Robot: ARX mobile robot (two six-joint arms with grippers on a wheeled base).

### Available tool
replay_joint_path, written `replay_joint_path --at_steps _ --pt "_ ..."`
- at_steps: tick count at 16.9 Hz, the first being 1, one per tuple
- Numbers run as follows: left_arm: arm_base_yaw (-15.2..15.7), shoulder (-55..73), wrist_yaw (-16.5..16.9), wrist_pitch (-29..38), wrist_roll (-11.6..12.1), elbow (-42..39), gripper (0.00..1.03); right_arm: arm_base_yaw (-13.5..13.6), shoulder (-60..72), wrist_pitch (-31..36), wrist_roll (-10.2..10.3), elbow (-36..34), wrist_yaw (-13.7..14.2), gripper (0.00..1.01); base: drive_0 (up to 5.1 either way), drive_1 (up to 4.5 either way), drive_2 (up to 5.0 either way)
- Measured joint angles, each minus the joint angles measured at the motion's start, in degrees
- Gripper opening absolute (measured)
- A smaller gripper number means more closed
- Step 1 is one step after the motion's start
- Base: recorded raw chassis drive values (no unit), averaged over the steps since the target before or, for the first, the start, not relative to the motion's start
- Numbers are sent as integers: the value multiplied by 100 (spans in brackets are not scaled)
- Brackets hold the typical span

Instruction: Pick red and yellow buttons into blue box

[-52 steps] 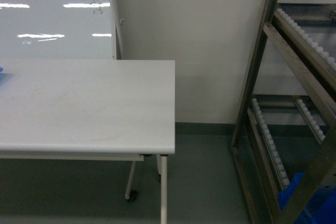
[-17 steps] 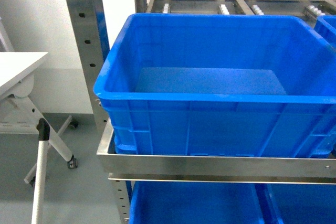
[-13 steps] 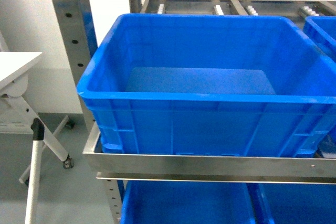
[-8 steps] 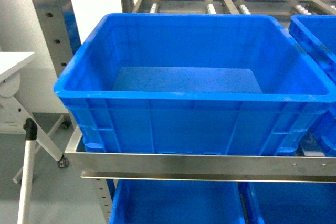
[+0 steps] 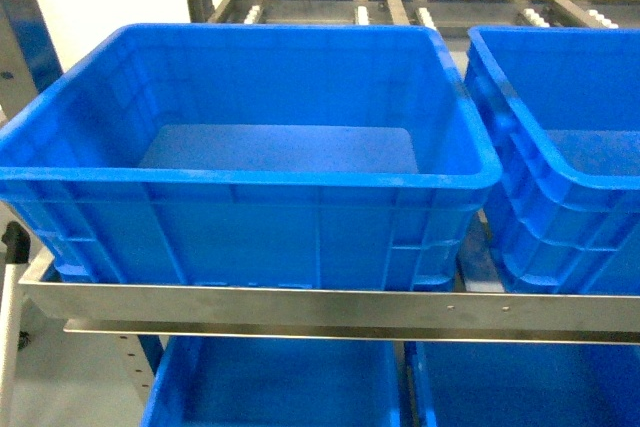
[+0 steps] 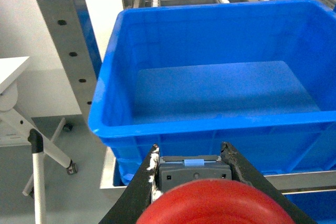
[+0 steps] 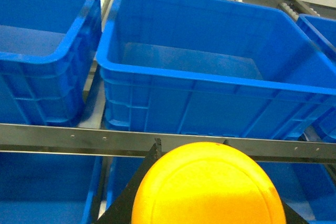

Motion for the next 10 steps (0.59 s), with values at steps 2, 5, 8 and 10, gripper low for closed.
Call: replay_joint_path --at_steps 2,5,8,10 --pt "0 -2 0 17 0 0 27 0 0 2 0 0 2 26 484 -252 -252" --pt "0 0 0 0 0 0 27 0 0 4 0 0 0 26 484 -252 -252" --pt "0 0 0 4 0 0 27 0 0 -9 0 0 0 26 484 -252 -252" --pt "0 4 0 -2 2 0 27 0 2 -7 0 0 2 26 484 -252 -252"
